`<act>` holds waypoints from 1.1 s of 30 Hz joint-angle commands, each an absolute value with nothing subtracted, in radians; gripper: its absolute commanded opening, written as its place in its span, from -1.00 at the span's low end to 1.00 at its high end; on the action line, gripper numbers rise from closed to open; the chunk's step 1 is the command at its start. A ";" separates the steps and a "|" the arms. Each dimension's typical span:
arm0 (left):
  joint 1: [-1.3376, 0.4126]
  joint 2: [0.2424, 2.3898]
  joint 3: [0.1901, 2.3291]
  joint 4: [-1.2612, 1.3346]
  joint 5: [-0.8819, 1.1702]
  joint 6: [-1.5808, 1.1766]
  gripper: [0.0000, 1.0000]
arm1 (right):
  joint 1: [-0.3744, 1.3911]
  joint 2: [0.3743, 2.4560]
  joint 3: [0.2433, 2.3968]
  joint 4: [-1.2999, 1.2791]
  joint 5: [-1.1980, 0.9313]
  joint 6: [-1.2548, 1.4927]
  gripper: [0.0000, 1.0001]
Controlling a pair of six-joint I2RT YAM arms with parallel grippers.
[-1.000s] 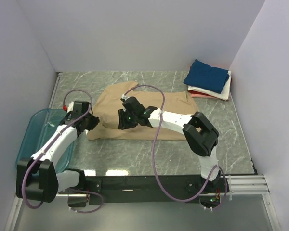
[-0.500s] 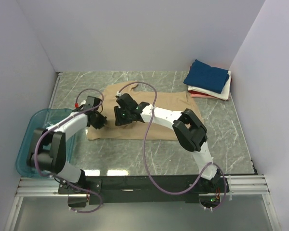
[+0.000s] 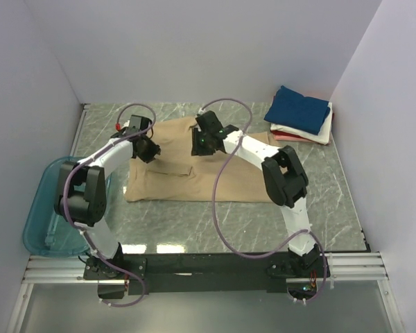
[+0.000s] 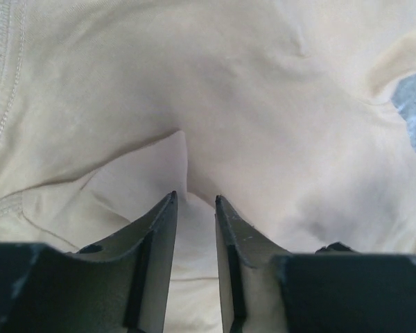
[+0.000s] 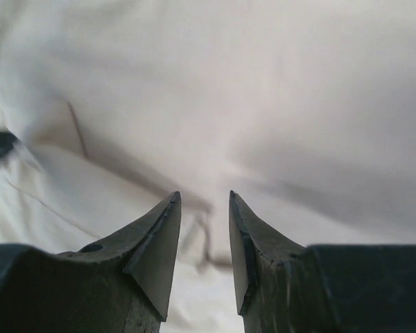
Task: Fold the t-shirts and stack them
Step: Fold the tshirt
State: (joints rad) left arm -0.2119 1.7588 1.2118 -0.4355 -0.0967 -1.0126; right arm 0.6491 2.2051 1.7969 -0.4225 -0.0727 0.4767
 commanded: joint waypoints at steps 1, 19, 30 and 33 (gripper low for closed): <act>-0.209 1.643 1.178 -0.437 -0.081 -0.986 -0.31 | 0.681 2.024 1.669 -0.385 -0.075 0.452 -0.17; -0.235 1.517 0.891 -0.344 -0.072 -1.029 -0.32 | 0.845 2.063 1.560 -0.302 -0.064 0.499 -0.13; -0.239 1.641 0.974 -0.336 -0.060 -1.017 -0.32 | 0.842 2.151 1.652 -0.333 -0.049 0.500 -0.14; -0.239 1.655 1.006 -0.342 -0.061 -1.015 -0.32 | 0.835 2.172 1.684 -0.345 -0.046 0.500 -0.14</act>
